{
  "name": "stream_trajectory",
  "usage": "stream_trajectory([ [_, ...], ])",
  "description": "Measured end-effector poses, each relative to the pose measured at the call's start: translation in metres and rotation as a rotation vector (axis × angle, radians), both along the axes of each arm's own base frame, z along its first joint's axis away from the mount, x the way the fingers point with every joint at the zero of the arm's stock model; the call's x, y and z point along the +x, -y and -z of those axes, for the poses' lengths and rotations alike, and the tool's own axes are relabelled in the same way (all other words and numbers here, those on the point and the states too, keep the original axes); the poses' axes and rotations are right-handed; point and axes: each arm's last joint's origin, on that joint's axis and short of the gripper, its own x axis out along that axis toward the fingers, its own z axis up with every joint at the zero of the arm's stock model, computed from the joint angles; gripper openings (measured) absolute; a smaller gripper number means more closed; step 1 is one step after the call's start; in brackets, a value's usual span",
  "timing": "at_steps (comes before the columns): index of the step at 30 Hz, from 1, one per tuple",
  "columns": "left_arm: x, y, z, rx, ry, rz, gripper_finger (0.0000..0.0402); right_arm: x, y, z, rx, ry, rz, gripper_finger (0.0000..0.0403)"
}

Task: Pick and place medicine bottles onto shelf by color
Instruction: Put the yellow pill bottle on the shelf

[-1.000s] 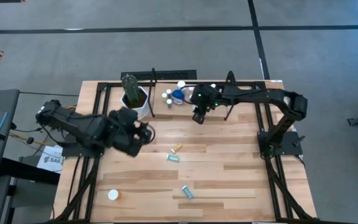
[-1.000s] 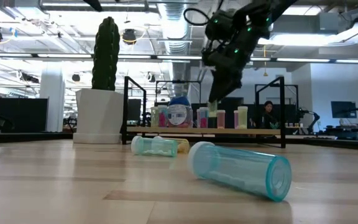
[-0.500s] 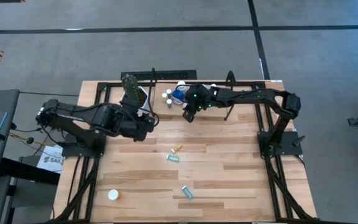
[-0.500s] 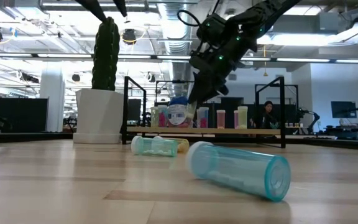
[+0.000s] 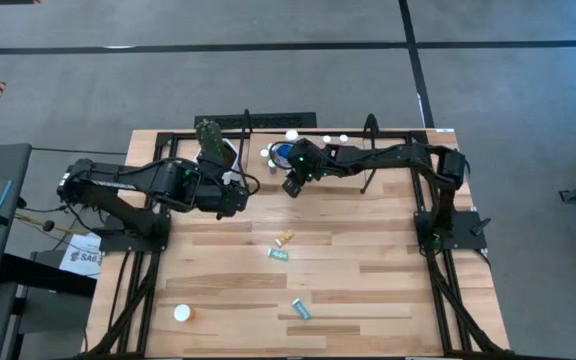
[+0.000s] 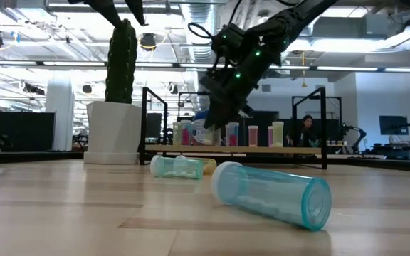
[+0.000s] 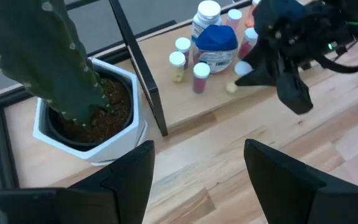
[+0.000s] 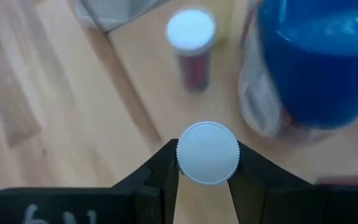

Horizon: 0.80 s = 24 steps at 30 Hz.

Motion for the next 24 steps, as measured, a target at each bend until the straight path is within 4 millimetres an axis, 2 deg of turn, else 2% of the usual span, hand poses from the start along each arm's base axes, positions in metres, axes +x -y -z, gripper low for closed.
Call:
stream_trajectory([
  [10,-0.005,-0.001,-0.004,0.002,0.005,0.014,0.0235,0.027,0.005,0.003,0.008,-0.045,-0.006,0.0134],
  [24,-0.006,-0.001,-0.004,0.002,-0.018,0.035,0.0235,0.024,0.013,0.006,0.014,-0.079,0.018,0.0156],
])
